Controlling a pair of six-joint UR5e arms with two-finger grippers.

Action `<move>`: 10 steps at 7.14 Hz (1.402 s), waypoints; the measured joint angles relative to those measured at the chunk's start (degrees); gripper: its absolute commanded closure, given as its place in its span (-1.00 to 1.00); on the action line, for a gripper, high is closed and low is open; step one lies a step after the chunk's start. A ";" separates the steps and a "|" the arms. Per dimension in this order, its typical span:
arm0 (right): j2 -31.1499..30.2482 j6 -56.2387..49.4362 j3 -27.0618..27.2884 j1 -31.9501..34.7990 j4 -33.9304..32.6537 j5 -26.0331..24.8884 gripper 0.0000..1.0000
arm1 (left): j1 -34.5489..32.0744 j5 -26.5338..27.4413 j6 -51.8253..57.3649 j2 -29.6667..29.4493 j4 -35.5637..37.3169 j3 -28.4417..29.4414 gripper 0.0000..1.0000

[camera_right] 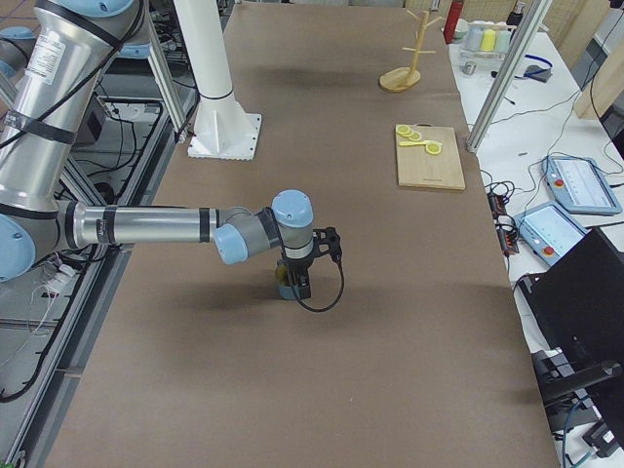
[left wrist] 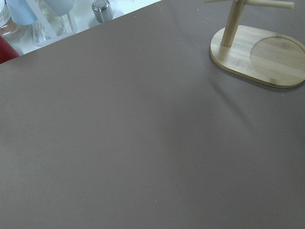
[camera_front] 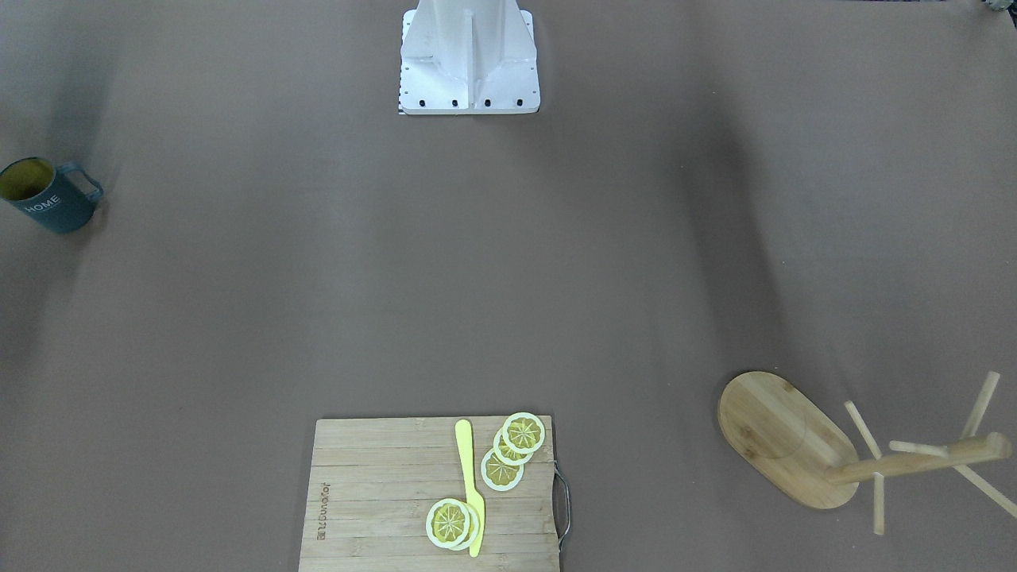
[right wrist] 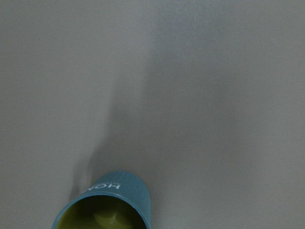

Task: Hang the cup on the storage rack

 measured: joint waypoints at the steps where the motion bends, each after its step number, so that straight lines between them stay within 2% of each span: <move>1: -0.15 1.18 -1.10 -1.22 1.99 -0.37 -0.99 | 0.00 -0.01 -0.05 0.34 -0.53 0.00 -0.98; 2: -0.19 1.90 -1.63 -2.55 2.83 -1.12 -0.92 | 0.00 -0.01 -0.08 0.65 -0.85 0.00 -0.98; 3: -0.21 2.30 -1.84 -3.64 3.25 -1.64 -0.47 | 0.00 -0.01 -0.11 0.79 -1.00 0.00 -0.98; 4: -0.22 2.45 -1.91 -4.48 3.50 -1.89 -0.16 | 0.00 -0.01 -0.12 0.83 -1.05 -0.01 -0.98; 5: -0.22 2.51 -1.93 -5.20 3.57 -1.99 0.32 | 0.00 -0.01 -0.13 0.85 -1.08 0.00 -0.98; 7: -0.21 2.54 -2.04 -5.99 3.61 -2.03 1.00 | 0.00 -0.01 -0.13 0.86 -1.09 -0.04 -0.98; 10: 0.03 2.54 -2.12 -6.14 3.64 -2.01 1.00 | 0.00 -0.01 -0.13 0.87 -1.09 -0.01 -0.98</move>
